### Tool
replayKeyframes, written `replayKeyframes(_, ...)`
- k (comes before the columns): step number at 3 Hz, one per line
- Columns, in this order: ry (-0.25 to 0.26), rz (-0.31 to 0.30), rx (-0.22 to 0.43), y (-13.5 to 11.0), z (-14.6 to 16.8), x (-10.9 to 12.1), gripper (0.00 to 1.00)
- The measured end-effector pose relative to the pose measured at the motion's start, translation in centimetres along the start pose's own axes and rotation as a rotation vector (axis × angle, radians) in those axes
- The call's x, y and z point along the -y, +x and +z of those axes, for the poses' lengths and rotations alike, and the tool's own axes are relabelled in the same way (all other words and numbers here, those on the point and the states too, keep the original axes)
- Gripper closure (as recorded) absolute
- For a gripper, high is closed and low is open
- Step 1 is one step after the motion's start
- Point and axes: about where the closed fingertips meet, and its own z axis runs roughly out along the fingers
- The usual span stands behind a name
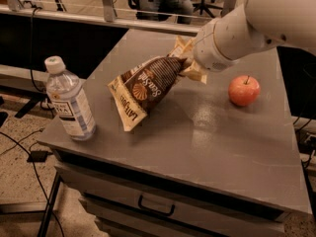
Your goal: Move brown chip bag near blue plastic bottle
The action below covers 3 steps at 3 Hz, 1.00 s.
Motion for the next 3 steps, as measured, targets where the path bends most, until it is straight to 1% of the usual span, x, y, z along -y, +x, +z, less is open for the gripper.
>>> replayKeyframes(1, 0.032, -0.030, 0.000, -0.6, 0.1, -0.4, 1.00)
replayKeyframes(2, 0.041, -0.033, 0.011, -1.2, 0.3, -0.7, 1.00)
replayKeyframes(3, 0.035, -0.014, 0.044, -1.7, 0.5, -0.9, 1.00)
